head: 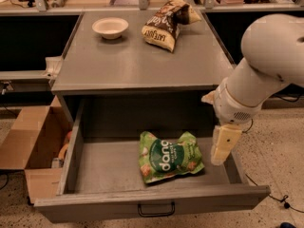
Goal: Pick green rice chip bag from top drawer and place on counter
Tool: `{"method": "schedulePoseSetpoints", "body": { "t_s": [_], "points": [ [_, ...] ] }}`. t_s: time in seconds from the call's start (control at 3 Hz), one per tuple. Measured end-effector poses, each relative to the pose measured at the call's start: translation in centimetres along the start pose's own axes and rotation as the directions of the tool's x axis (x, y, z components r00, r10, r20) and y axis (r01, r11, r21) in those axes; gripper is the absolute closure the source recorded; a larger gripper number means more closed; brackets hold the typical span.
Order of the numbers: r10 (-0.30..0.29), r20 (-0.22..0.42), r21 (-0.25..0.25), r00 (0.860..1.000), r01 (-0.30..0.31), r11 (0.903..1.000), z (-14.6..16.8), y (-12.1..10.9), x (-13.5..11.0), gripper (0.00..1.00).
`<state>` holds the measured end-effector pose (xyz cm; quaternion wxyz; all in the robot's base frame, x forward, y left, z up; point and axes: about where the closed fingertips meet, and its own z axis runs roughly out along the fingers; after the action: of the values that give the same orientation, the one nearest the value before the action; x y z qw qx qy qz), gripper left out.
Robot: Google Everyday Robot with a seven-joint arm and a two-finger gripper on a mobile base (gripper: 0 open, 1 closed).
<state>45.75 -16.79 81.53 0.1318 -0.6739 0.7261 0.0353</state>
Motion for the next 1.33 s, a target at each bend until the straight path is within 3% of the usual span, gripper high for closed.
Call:
{"method": "schedulePoseSetpoints", "body": {
  "t_s": [0.67,1.33],
  "points": [
    [-0.106,0.085,-0.049,0.991,0.111,0.9926,9.4,-0.3,-3.2,0.0],
    [-0.092,0.098,-0.107,0.991,0.102,0.989,15.3,-0.9,-2.9,0.0]
  ]
}}
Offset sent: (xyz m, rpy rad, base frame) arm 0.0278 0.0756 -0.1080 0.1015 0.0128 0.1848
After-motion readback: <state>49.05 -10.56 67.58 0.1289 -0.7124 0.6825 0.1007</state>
